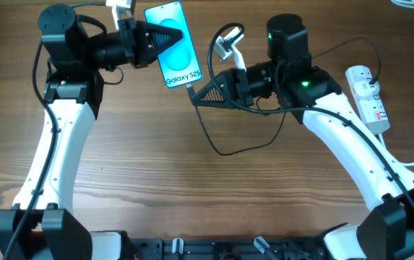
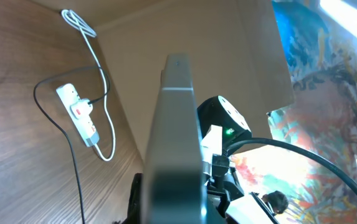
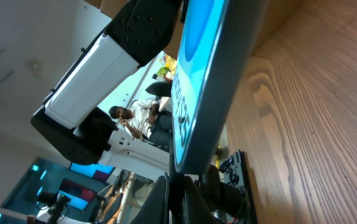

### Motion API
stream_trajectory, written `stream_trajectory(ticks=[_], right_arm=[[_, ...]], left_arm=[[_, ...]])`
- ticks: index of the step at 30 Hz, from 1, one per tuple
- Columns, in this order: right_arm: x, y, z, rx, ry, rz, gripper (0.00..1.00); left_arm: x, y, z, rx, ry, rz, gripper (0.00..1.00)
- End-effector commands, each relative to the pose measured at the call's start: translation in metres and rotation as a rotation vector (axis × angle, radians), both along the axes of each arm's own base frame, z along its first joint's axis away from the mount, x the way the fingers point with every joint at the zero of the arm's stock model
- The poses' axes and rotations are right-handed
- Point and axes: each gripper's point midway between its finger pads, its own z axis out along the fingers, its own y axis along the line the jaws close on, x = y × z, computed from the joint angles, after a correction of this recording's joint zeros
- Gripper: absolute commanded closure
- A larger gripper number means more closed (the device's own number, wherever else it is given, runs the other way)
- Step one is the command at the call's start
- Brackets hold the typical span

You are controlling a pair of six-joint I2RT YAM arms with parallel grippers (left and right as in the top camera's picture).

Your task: Plug charger to phone and switch on socket

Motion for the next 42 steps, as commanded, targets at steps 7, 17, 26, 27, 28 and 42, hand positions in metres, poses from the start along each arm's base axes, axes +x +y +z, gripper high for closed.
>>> stream_trajectory(ticks=[7,17,26,27,28,42], right_arm=[[-0.007,-0.002,0.012,0.016,-0.004,0.021,0.96],[-0.007,-0.002,0.012,0.018,-0.004,0.024,0.96],[-0.007,-0.002,0.012,0.016,0.003,0.022,0.96],[-0.007,-0.002,0.012,0.015,0.003,0.021,0.96],[-0.006,-0.002,0.012,0.012,0.009,0.017,0.96],[0.021,0.006,0.027,-0.001,0.054,-0.116,0.96]], left_arm=[[0.000,0.000,0.006,-0.012,0.025,0.004,0.96],[-0.003,-0.008,0.006,0.002,-0.034,-0.015,0.96],[-0.004,-0.011,0.006,0.001,-0.027,-0.019,0.96],[-0.004,-0.011,0.006,-0.003,-0.012,-0.019,0.96],[-0.004,-0.011,0.006,-0.004,-0.007,-0.019,0.96],[-0.027,-0.014,0.006,0.000,-0.047,-0.152,0.96]])
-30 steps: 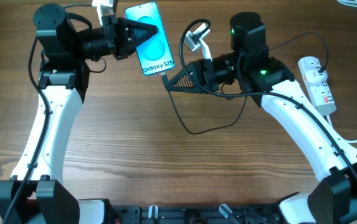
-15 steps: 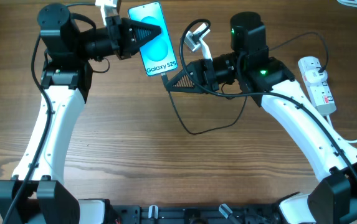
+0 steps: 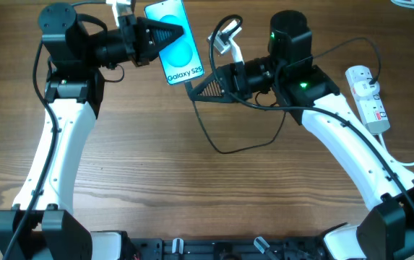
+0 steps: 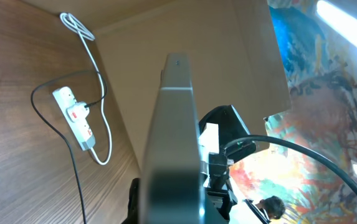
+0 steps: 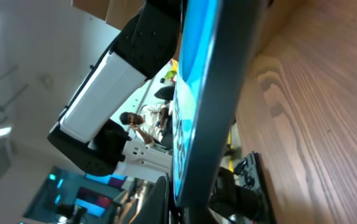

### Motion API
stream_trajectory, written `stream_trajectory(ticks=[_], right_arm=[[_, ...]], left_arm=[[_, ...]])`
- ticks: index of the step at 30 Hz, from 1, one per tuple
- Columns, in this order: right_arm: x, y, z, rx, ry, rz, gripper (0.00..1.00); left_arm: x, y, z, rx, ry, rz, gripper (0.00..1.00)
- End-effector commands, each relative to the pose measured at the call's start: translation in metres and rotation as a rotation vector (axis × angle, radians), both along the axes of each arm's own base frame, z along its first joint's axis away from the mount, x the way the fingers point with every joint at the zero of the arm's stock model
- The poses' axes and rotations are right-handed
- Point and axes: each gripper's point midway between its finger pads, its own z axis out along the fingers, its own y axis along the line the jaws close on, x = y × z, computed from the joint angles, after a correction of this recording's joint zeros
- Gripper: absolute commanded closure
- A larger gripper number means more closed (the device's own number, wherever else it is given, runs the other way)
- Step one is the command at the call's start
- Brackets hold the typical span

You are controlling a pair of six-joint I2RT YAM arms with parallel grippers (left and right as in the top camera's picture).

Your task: Plug charger to phone and switch on socket

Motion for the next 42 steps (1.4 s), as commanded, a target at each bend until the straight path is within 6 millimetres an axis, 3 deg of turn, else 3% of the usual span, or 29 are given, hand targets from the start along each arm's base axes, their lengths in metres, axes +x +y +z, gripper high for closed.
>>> stream_trajectory(ticks=[1,9,19,20,22,24,26,28,32,35,42], right_arm=[[0.017,0.002,0.011,-0.007,-0.033,-0.112,0.96],[0.028,0.004,0.014,-0.006,-0.051,-0.171,0.96],[0.033,0.004,0.013,-0.016,-0.030,-0.202,0.95],[0.033,0.004,0.013,-0.016,-0.029,-0.201,0.87],[0.032,0.004,0.013,-0.015,-0.032,-0.199,0.51],[0.032,0.004,0.013,-0.015,-0.032,-0.197,0.27],[0.032,0.004,0.013,-0.010,-0.054,-0.196,0.09],[0.032,0.004,0.013,-0.005,-0.087,-0.194,0.01],[0.027,0.003,0.012,0.003,-0.109,-0.165,0.02],[0.018,0.002,0.014,0.015,-0.106,-0.112,0.12],[0.016,0.002,0.013,0.024,-0.140,-0.099,0.49]], left_arm=[[-0.031,-0.010,0.001,0.010,-0.075,-0.178,0.96],[-0.048,-0.013,0.001,0.006,-0.077,-0.272,0.96],[-0.059,-0.034,-0.002,0.009,-0.143,-0.327,0.96],[-0.058,-0.033,-0.002,0.010,-0.143,-0.325,0.96],[-0.058,-0.033,-0.002,0.010,-0.143,-0.323,0.96],[-0.058,-0.033,-0.002,0.010,-0.144,-0.323,0.96],[-0.058,-0.033,-0.003,0.010,-0.143,-0.322,0.96],[-0.058,-0.033,-0.003,0.010,-0.143,-0.323,0.96],[-0.058,-0.033,-0.003,0.010,-0.143,-0.323,0.96],[-0.057,-0.033,-0.003,0.014,-0.183,-0.317,0.96],[-0.045,-0.033,-0.004,0.031,-0.245,-0.249,0.96]])
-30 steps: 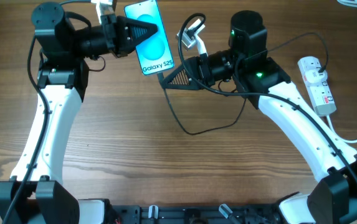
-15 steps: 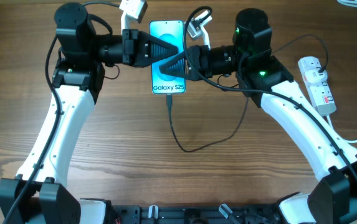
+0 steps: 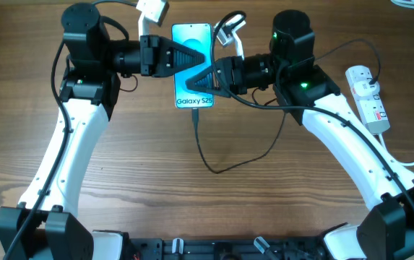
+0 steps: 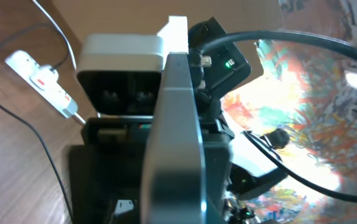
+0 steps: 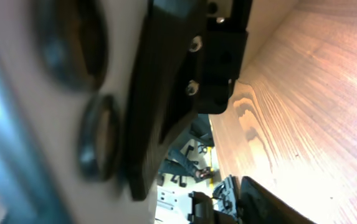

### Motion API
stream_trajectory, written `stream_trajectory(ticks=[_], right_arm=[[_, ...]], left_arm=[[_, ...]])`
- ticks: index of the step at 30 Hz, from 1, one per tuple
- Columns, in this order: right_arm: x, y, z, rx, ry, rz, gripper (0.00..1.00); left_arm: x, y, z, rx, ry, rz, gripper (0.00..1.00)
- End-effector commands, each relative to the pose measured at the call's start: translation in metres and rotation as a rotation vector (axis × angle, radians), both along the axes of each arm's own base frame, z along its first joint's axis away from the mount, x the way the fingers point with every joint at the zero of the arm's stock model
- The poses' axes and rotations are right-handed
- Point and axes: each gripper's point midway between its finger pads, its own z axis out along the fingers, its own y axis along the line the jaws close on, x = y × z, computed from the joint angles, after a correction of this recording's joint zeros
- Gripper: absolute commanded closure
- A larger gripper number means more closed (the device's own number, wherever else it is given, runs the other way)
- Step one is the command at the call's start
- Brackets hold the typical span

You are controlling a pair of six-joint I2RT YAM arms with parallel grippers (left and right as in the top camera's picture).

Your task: Plug charger to phone and switch on socket

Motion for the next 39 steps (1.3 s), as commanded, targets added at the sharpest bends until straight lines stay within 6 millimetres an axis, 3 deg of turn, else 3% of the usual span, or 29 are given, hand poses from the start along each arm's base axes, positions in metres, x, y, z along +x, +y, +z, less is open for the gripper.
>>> stream_trajectory(ticks=[1,4,9,11,15,19,22,24,28,34,39], right_arm=[[-0.007,-0.002,0.015,0.028,-0.072,0.027,0.54],[-0.007,-0.002,0.014,0.029,-0.084,0.028,0.68],[-0.007,-0.002,0.014,0.029,-0.085,0.027,0.72],[-0.007,-0.002,0.014,0.028,-0.085,0.027,0.76],[-0.004,-0.002,0.014,0.024,-0.087,0.010,0.94],[-0.002,-0.001,0.013,0.022,-0.088,-0.002,0.96],[-0.002,-0.001,0.013,0.021,-0.086,-0.001,0.96],[-0.002,-0.001,0.013,0.020,-0.086,-0.001,0.96],[0.005,-0.004,0.009,0.011,-0.095,-0.028,0.96],[0.039,-0.026,-0.028,-0.067,-0.013,-0.136,0.96],[0.067,-0.045,-0.113,-0.320,0.065,-0.286,0.96]], left_arm=[[0.004,0.001,0.000,0.000,-0.060,0.024,0.96],[0.004,0.001,0.000,0.000,-0.062,0.028,0.96],[0.004,0.001,-0.005,0.004,-0.116,0.027,0.95],[0.004,0.001,-0.007,0.007,-0.115,0.027,0.92],[0.004,0.001,-0.008,0.008,-0.108,0.027,0.81],[0.004,0.001,-0.008,0.007,-0.109,0.027,0.76],[0.007,0.002,-0.008,0.010,-0.109,0.041,0.65],[0.013,0.009,-0.009,0.013,-0.108,0.073,0.00],[0.022,0.027,-0.009,0.016,-0.100,0.124,0.00],[0.041,0.069,-0.010,0.022,-0.096,0.240,0.00],[0.044,0.078,-0.010,0.024,-0.096,0.264,0.00]])
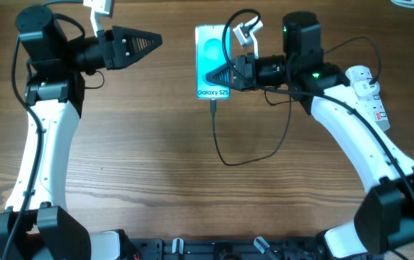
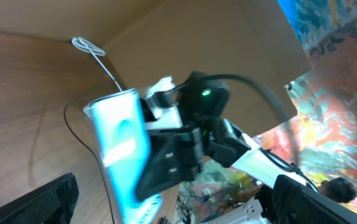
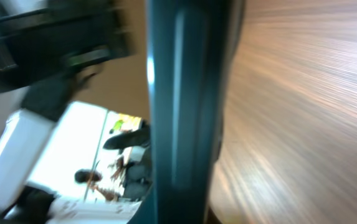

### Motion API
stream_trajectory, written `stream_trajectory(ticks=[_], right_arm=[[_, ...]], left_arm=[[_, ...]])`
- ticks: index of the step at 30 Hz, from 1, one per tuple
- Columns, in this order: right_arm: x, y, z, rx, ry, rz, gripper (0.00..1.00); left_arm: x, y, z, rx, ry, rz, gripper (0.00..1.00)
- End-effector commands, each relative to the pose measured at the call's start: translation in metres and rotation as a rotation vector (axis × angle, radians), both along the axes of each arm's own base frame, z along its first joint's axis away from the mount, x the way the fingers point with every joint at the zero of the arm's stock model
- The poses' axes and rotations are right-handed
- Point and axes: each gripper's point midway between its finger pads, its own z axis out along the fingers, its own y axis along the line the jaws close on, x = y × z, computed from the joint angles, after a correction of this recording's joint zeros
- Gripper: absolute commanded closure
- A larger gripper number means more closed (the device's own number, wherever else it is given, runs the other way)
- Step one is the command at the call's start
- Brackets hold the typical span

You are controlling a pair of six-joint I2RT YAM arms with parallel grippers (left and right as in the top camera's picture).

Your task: Plug charger to phone and switch on socket

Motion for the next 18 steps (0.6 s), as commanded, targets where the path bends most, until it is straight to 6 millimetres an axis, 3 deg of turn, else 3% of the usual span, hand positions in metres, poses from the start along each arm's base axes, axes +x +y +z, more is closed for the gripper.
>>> stream_trajectory(ticks=[1,6,10,14,18], right_arm=[[0.021,-0.010,-0.052,-0.191,-0.074,-0.071,0.96],[0.034,-0.035,-0.126,-0.451,0.025,-0.167,0.96],[0.027,-0.034,-0.178,-0.487,0.143,-0.113,0.96],[0.022,-0.031,-0.214,-0.484,0.233,-0.076,0.96],[0.019,-0.029,-0.236,-0.485,0.270,-0.059,0.96]], left_arm=[[0.000,0.001,0.001,0.004,-0.018,0.002,0.00],[0.000,0.001,0.001,0.004,-0.018,0.002,0.00],[0.000,0.001,0.001,0.004,-0.018,0.002,0.00],[0.000,0.001,0.001,0.004,-0.018,0.002,0.00],[0.000,0.001,0.001,0.004,-0.018,0.002,0.00]])
